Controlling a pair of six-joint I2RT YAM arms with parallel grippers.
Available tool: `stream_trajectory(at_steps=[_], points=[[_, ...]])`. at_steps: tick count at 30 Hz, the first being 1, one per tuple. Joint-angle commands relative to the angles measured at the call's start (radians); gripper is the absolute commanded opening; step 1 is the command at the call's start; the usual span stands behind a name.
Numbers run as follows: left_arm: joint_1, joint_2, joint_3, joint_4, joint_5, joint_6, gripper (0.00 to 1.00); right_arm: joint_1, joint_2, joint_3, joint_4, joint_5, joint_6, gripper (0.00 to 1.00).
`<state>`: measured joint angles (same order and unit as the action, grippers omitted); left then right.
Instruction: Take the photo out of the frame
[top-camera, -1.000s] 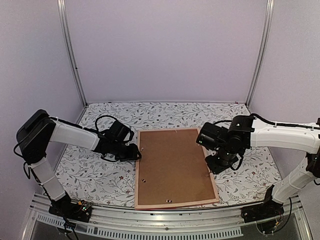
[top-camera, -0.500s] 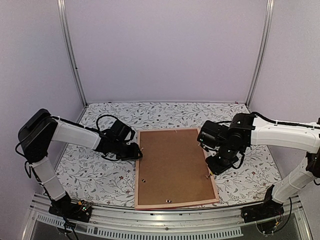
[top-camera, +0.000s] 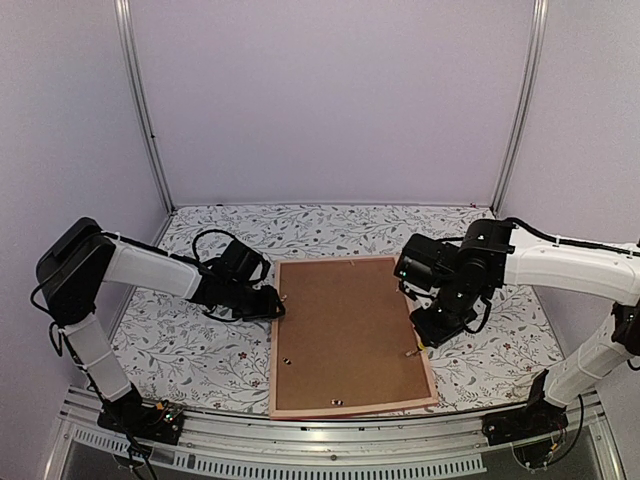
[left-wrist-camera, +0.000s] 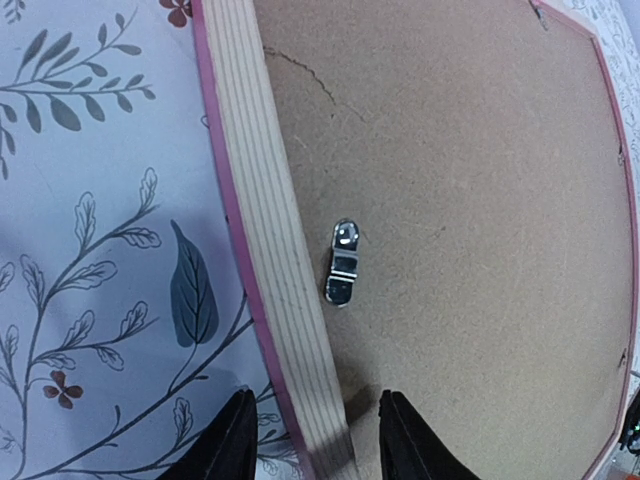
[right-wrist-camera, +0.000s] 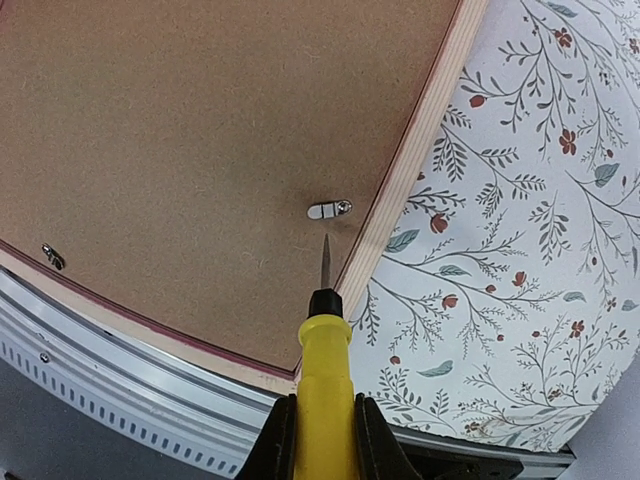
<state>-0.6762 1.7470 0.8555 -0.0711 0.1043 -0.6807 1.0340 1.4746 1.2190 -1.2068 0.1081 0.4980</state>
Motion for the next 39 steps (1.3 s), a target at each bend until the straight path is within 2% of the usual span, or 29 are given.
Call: stream_trajectory(at_steps=[1,5,12,25,39], points=[[-0.003,0.000,0.000,-0.007,0.006,0.002,0.44,-0.005,-0.023,0.075,-0.024,0.077,0.040,0.00],[-0.003,0.000,0.005,-0.015,0.002,0.009,0.44,-0.022,-0.021,0.087,0.009,0.145,0.073,0.00],[0.000,-0.007,0.011,-0.025,-0.004,0.019,0.44,-0.058,-0.007,0.031,0.158,0.228,0.133,0.00],[0.000,-0.024,0.007,-0.039,-0.011,0.026,0.44,-0.104,0.036,-0.052,0.353,0.297,0.196,0.00],[0.000,-0.028,0.014,-0.052,0.001,0.032,0.40,-0.122,0.103,-0.077,0.431,0.362,0.202,0.00]])
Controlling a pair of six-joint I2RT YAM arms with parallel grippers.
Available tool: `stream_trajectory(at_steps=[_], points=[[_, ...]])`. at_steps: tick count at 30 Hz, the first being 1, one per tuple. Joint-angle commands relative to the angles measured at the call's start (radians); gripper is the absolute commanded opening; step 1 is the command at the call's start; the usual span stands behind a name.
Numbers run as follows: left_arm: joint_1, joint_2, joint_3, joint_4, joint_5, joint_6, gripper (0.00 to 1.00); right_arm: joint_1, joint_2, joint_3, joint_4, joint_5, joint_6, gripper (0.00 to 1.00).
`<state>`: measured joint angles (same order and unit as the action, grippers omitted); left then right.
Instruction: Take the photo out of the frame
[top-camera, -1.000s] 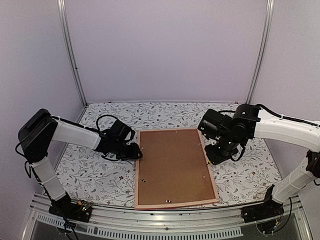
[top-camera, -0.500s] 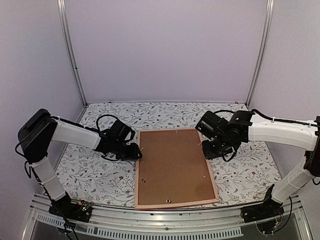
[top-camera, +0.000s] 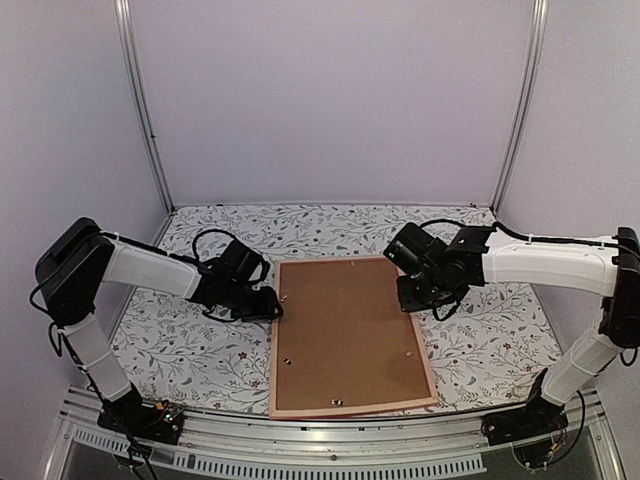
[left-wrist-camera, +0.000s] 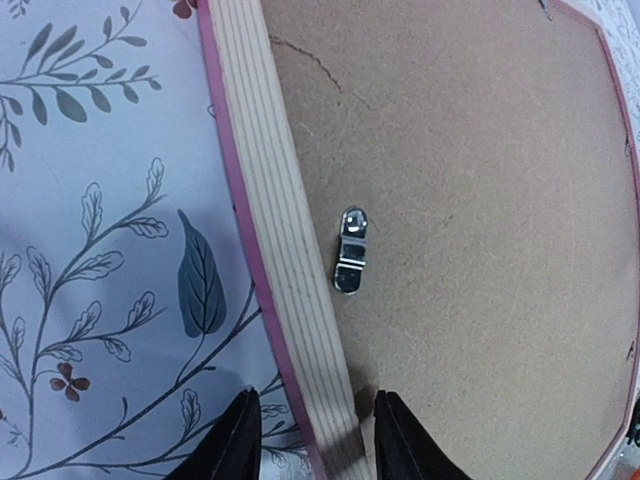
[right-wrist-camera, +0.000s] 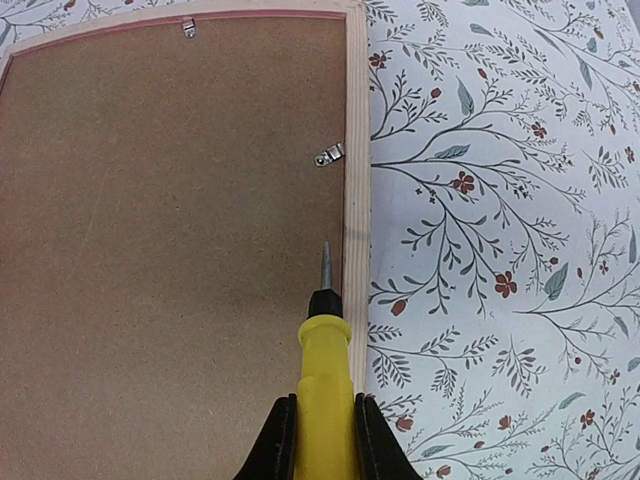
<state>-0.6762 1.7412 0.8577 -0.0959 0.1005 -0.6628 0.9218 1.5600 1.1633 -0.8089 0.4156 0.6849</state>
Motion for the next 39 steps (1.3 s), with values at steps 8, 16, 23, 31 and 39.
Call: stream_trajectory(at_steps=[8,16,23,31,39], points=[[0.000,-0.002,0.028,-0.028,0.015,0.017,0.34,-0.020,0.051,-0.031,0.074,0.073,0.011,0.00],[0.000,0.011,0.028,-0.023,0.024,0.017,0.31,-0.029,0.065,-0.045,0.114,0.093,0.007,0.00],[0.000,0.017,0.027,-0.022,0.026,0.017,0.29,-0.037,0.077,-0.045,0.161,0.100,-0.004,0.00],[0.000,0.022,0.031,-0.023,0.030,0.021,0.27,-0.056,0.102,-0.033,0.204,0.095,-0.035,0.00],[0.000,0.017,0.026,-0.023,0.035,0.029,0.27,-0.068,0.113,-0.016,0.231,0.085,-0.056,0.00]])
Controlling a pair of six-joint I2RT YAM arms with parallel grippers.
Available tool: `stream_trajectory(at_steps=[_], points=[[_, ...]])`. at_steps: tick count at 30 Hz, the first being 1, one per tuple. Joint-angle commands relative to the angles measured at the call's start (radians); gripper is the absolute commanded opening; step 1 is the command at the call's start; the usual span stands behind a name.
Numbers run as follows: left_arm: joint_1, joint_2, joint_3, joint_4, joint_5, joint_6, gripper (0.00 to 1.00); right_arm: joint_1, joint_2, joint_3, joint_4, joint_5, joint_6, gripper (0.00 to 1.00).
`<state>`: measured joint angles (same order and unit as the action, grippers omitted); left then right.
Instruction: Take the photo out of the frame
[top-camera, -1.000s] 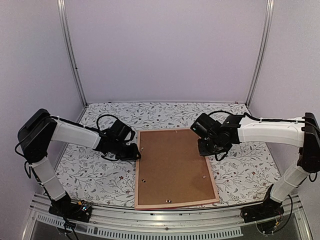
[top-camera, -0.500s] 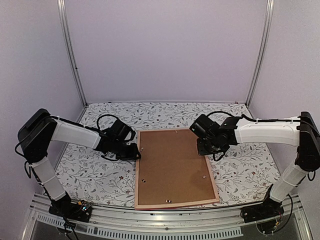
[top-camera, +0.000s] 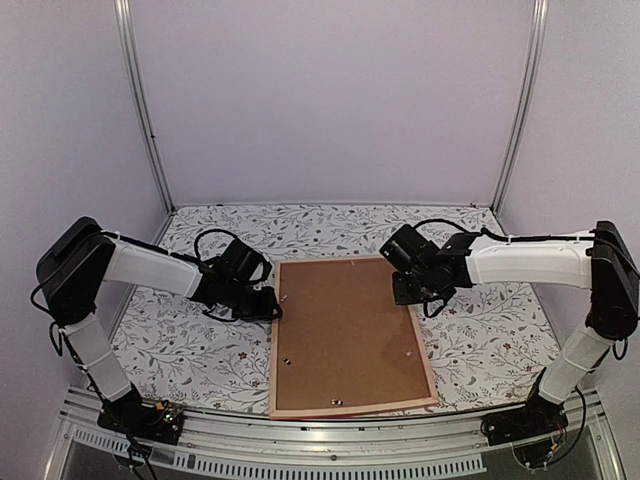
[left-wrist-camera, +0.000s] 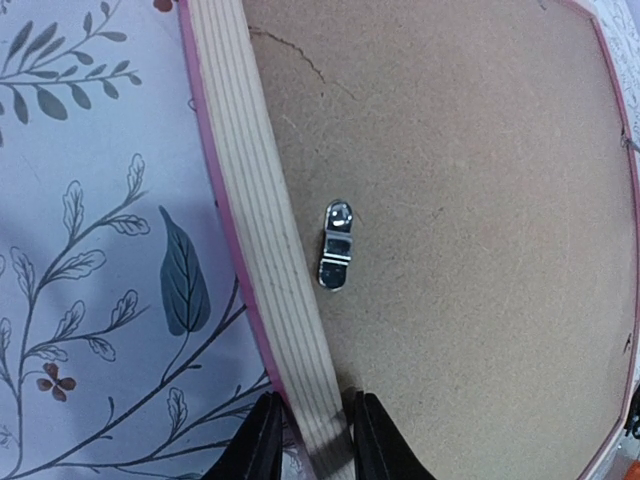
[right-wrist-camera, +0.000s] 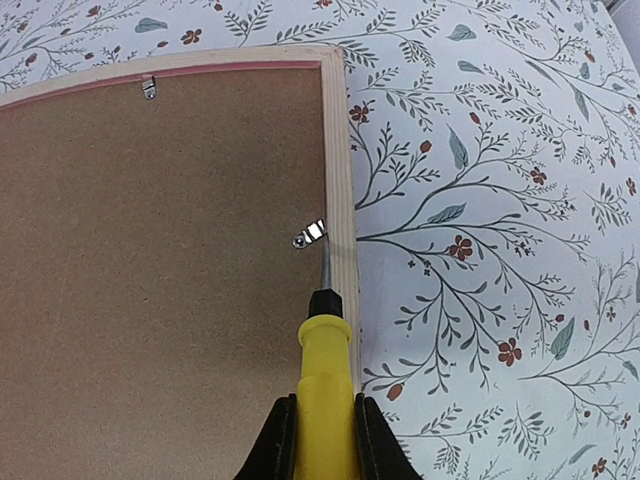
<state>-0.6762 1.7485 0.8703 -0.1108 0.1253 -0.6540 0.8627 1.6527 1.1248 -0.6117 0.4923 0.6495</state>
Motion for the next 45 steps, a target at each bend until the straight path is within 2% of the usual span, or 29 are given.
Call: stream_trajectory(at_steps=[1,32,45], points=[[0.000,0.010,0.013,-0.008,0.011,0.021,0.27,-0.008,0.024,0.025,0.035,0.007,-0.023,0.00],[0.000,0.010,0.007,-0.001,0.011,0.021,0.27,-0.014,0.089,0.124,0.060,0.005,-0.080,0.00],[-0.002,0.009,0.007,-0.001,0.011,0.023,0.27,-0.019,0.159,0.195,0.150,-0.059,-0.133,0.00]])
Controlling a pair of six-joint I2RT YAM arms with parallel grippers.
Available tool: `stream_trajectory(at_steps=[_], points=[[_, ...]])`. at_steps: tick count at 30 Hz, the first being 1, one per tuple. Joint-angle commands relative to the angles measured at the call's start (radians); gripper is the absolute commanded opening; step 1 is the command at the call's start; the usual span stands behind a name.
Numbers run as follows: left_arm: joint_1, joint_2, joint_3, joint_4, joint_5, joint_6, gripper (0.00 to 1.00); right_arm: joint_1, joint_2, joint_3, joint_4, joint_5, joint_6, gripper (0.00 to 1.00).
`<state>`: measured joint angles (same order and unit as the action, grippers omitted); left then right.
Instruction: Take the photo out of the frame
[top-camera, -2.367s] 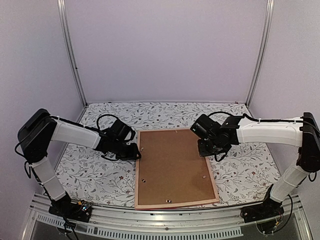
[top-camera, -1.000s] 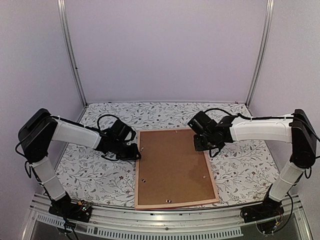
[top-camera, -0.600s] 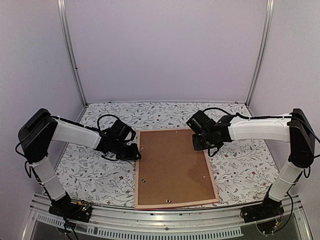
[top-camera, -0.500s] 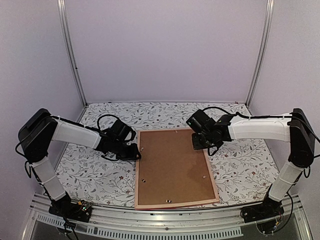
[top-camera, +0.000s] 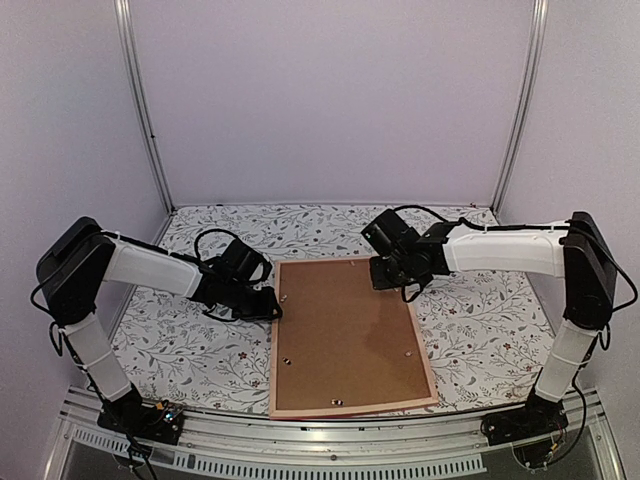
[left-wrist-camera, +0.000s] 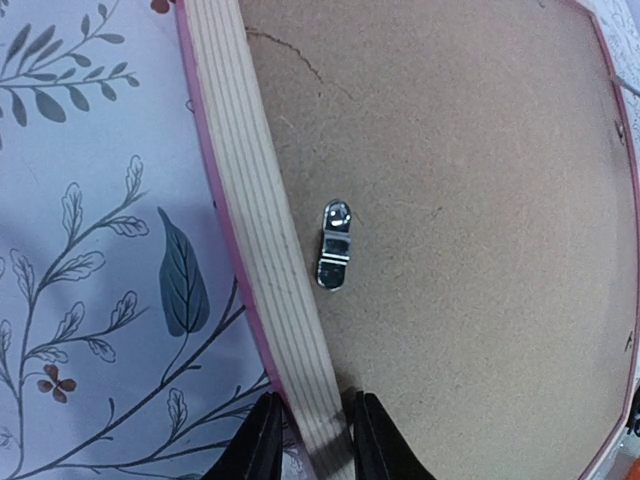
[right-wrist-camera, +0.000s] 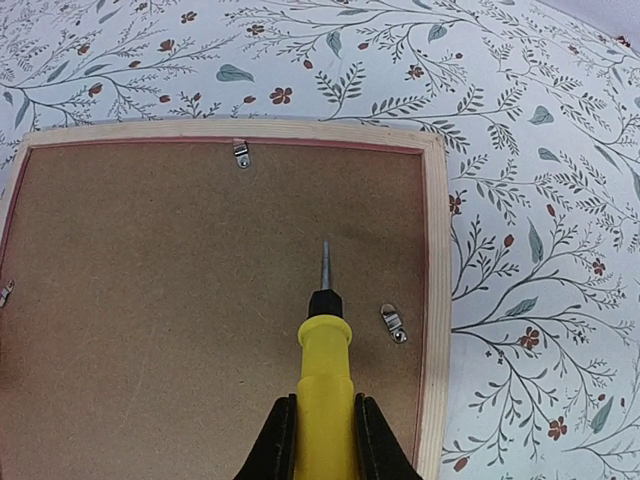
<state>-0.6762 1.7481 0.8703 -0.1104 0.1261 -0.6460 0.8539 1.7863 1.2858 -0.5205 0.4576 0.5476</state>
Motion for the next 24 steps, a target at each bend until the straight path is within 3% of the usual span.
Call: stream_trajectory(at_steps=[1,24], points=[[-0.002,0.008,0.007,-0.004,0.009,0.015,0.27,-0.013,0.029,0.037,0.065,-0.029,-0.035,0.00],[-0.002,0.002,0.035,-0.057,-0.015,0.031,0.27,-0.059,0.146,0.089,0.218,-0.098,-0.099,0.00]])
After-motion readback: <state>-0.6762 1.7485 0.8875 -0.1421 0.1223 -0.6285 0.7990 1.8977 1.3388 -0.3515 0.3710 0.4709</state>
